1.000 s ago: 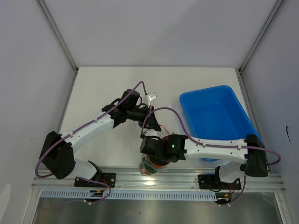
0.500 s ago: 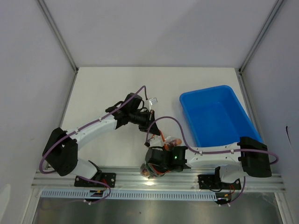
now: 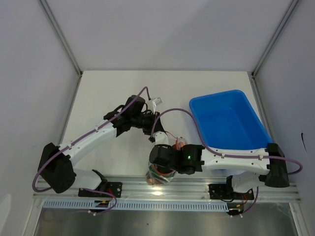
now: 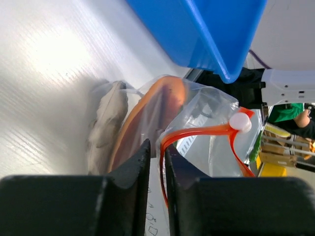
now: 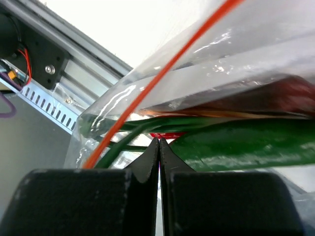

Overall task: Place the food in the zip-top bag and seal the zipper
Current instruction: Adjust the zipper food storage bag at the center of the board.

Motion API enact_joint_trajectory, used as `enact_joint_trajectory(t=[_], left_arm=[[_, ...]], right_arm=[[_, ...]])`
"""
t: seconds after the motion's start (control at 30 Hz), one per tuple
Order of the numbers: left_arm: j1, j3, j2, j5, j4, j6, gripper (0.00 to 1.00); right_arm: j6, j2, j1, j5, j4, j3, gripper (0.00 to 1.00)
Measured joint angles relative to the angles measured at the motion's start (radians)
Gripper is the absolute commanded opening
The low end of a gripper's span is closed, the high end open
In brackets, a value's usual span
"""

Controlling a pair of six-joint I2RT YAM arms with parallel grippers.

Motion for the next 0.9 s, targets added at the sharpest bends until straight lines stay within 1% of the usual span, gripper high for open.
enact_joint_trajectory(t=[0.13, 0.47, 0.73, 0.9], left_arm=[[0.0, 0.025, -0.047, -0.03, -0.026, 0.016, 0.28], [0.003, 0.045, -0.088, -0.043, -0.071, 0.033, 0.3], [0.003, 0.04, -0.122, -0.034, -0.087, 0.041, 0.31], [0.003, 0.033, -0.171, -0.035, -0.106, 0.059, 0.35]], right_arm=[[-0.002, -0.012, 0.0, 0.043, -0.047, 0.032, 0.0], [0.013, -0.014, -0.027, 0.182, -0.173, 0.062, 0.0], [0.004, -0.067, -0.066, 0.199, -0.157, 0.078, 0.0], [0.0, -0.122, -0.092, 0.17, -0.114, 0.082, 0.0]])
